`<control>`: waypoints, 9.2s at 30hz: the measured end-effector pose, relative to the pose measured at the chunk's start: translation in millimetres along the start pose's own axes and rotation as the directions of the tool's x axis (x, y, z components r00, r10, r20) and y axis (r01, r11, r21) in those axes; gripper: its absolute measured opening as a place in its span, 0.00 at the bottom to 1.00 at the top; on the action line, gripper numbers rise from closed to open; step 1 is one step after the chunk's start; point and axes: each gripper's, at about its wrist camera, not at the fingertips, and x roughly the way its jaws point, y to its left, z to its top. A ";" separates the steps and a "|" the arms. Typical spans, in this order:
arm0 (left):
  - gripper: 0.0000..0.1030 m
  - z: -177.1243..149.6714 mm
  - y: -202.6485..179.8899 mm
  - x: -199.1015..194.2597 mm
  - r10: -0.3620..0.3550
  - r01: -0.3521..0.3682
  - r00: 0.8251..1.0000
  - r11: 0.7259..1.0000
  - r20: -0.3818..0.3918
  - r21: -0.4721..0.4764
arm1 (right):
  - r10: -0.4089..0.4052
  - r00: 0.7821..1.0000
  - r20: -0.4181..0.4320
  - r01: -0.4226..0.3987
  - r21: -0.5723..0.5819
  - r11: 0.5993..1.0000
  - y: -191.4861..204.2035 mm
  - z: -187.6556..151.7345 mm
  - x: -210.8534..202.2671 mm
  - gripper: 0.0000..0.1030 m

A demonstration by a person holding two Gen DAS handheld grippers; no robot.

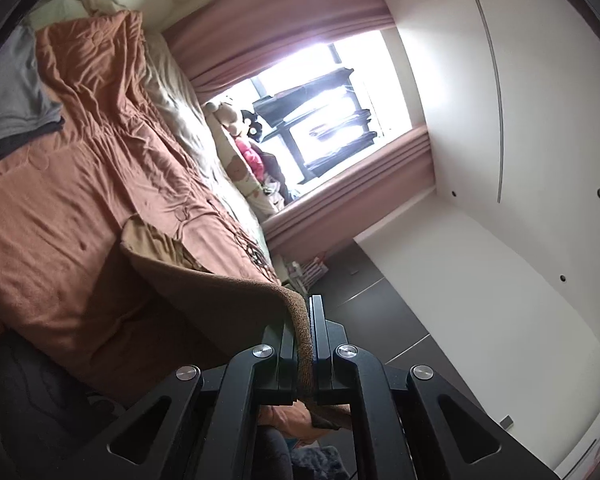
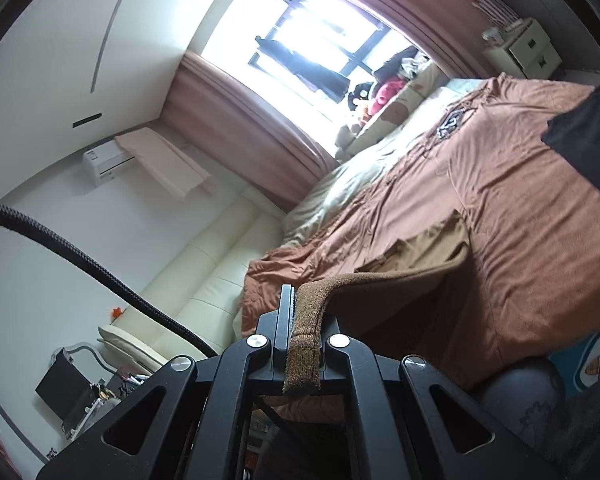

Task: Fold small clothes
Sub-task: 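Lift the hem with both tools and fold it toward the collar, then open both tools and press the folded shirt flat, then pinch the folded shirt edge with both tools and release, then move both open tools back along the shirt to its folded end, then close both tools on the folded end of the tan shirt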

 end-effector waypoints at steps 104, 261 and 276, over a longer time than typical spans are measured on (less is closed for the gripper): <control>0.67 87.7 294.2 455.2 0.919 -0.515 0.275 0.389 -0.283 0.764 | -0.820 0.452 -0.351 0.626 -0.530 0.572 -141.0 117.2 496.5 0.68; 0.16 -5.1 200.3 238.4 0.772 -0.618 0.562 0.631 -0.298 0.468 | -0.639 0.557 -0.530 0.376 -0.525 0.763 -2.2 -84.4 444.4 0.32; 0.51 -1.4 243.7 215.1 0.641 -0.642 0.647 0.750 -0.412 0.158 | -0.577 0.582 -0.574 0.288 -0.518 0.806 23.6 -105.9 484.1 0.26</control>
